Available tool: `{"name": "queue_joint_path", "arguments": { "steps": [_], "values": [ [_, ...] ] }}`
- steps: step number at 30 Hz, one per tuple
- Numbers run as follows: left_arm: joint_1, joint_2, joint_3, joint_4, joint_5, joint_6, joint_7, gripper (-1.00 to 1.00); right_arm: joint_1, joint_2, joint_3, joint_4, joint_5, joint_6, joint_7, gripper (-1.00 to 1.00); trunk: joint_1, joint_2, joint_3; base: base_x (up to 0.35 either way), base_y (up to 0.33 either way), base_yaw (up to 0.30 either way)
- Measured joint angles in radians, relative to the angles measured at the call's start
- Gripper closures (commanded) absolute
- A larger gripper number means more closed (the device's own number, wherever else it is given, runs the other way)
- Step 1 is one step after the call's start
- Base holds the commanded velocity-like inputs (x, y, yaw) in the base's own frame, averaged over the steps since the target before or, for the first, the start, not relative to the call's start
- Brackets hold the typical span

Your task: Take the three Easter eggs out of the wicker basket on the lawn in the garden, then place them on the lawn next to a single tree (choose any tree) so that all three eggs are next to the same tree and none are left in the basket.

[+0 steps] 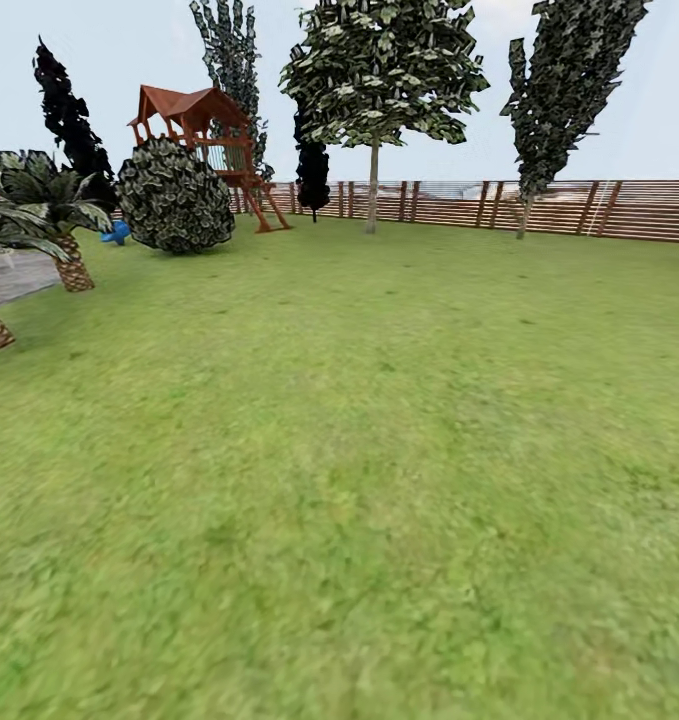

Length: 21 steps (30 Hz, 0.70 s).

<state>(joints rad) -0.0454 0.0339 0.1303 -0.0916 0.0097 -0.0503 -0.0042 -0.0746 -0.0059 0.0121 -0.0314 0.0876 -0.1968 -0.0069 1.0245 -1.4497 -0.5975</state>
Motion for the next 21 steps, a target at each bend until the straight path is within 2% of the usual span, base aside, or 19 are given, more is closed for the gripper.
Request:
{"name": "queue_joint_path", "arguments": {
  "steps": [21],
  "values": [
    [0.0,0.0,0.0,0.0,0.0,0.0,0.0,-1.0,-0.001,0.002,0.0,0.0,0.0,0.0,0.0,-1.0,0.0,0.0,0.0,0.324,0.0,0.0]
  ]
}}
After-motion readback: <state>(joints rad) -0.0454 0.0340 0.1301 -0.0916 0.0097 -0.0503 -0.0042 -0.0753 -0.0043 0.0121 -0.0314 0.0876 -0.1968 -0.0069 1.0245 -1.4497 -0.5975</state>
